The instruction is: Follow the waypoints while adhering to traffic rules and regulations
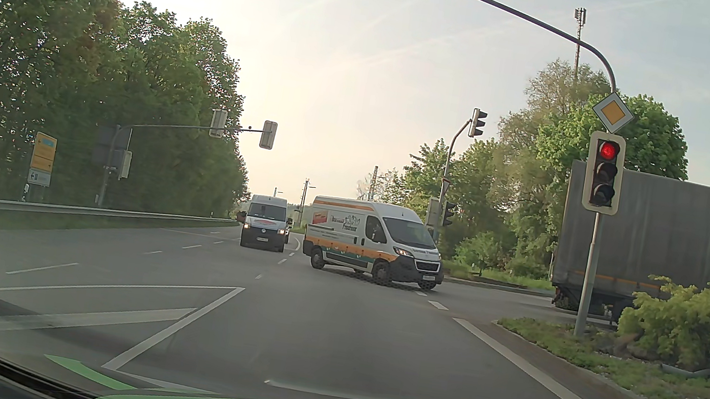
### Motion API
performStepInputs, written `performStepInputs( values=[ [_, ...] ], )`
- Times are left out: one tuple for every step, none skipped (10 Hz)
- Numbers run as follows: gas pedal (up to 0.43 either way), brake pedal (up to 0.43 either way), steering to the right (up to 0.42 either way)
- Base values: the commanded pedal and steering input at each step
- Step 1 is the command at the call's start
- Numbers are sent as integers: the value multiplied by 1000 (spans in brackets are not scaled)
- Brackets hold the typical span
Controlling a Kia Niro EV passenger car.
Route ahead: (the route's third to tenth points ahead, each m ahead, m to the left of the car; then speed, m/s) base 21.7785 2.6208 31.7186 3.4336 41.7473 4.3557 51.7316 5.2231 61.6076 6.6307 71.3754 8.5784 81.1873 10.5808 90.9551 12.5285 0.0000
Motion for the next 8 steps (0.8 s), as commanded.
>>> performStepInputs(
  values=[
    [0, 244, 2],
    [0, 250, 2],
    [0, 244, 2],
    [0, 244, 2],
    [0, 244, 2],
    [0, 250, 2],
    [0, 250, 2],
    [0, 256, 2]
  ],
)
